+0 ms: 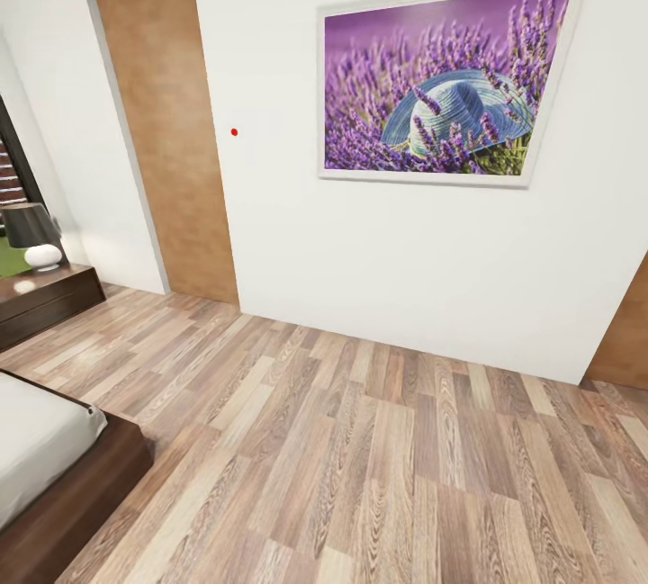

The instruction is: In the bedroom, move the book from the bed onto either nightstand, and place the two sandals side by side next to the bed.

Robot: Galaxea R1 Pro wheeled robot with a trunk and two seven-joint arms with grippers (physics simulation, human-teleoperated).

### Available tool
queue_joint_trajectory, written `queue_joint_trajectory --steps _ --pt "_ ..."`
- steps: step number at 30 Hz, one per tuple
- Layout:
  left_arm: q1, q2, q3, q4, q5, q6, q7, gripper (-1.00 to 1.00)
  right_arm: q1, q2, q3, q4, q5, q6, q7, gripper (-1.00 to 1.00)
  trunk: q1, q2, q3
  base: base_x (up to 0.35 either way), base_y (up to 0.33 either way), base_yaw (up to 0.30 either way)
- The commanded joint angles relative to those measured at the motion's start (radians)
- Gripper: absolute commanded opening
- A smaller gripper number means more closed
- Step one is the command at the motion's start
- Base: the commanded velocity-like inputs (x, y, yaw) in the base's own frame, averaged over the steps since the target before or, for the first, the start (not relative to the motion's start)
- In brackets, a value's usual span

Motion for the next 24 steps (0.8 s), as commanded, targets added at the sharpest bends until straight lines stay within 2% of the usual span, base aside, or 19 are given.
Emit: queue_joint_trajectory --steps 1,18,24 --pt "-0.001 0.0 0.001 0.0 -0.004 -0.004 -0.003 1.0 0.0 0.0 -0.002 0.0 -0.005 0.0 0.006 1.0 0.0 0.0 -0.001 0.0 0.0 0.0" --pt "-0.001 0.0 0.001 0.0 -0.004 -0.004 -0.003 1.0 0.0 0.0 -0.002 0.0 -0.005 0.0 0.006 1.0 0.0 0.0 -0.001 0.001 0.0 0.0" --pt "-0.001 0.0 0.001 0.0 -0.004 -0.004 -0.003 1.0 0.0 0.0 -0.002 0.0 -0.004 0.0 0.006 1.0 0.0 0.0 -0.001 0.184 0.0 0.0"
